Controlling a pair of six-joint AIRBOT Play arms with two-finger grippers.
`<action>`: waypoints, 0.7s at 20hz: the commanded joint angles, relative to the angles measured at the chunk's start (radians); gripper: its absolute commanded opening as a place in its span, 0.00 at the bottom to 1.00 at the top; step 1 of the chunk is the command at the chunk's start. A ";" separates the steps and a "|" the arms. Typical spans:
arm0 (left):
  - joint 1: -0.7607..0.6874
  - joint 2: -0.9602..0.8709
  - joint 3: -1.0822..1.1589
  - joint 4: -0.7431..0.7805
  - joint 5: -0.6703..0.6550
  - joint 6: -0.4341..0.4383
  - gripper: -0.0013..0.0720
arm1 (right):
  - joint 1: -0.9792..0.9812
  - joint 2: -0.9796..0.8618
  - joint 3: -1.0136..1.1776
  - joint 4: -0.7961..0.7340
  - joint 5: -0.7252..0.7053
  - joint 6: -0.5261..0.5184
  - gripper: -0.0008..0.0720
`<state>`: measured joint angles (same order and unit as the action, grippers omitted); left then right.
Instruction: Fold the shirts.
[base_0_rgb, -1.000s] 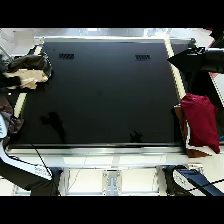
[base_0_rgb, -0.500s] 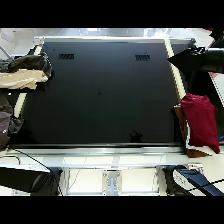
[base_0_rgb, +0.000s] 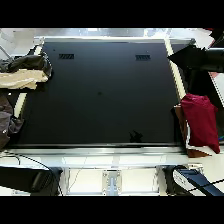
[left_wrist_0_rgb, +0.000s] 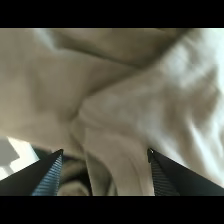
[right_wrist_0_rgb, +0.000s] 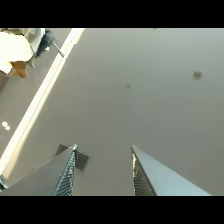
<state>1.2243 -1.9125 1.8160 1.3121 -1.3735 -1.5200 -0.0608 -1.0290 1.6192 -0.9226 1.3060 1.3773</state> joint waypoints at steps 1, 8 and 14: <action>0.011 -0.050 0.000 -0.108 0.087 0.002 0.84 | 0.000 0.000 0.000 0.012 -0.001 0.058 0.54; -0.026 -0.100 0.000 -0.424 0.131 0.075 0.05 | 0.000 0.000 0.000 0.043 -0.042 0.081 0.54; -0.040 -0.068 0.000 -0.723 -0.044 0.194 0.03 | 0.000 0.000 0.001 0.084 -0.042 0.081 0.54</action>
<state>1.1892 -1.9976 1.8156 0.7639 -1.3243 -1.3853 -0.0608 -1.0290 1.6192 -0.8612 1.2678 1.4559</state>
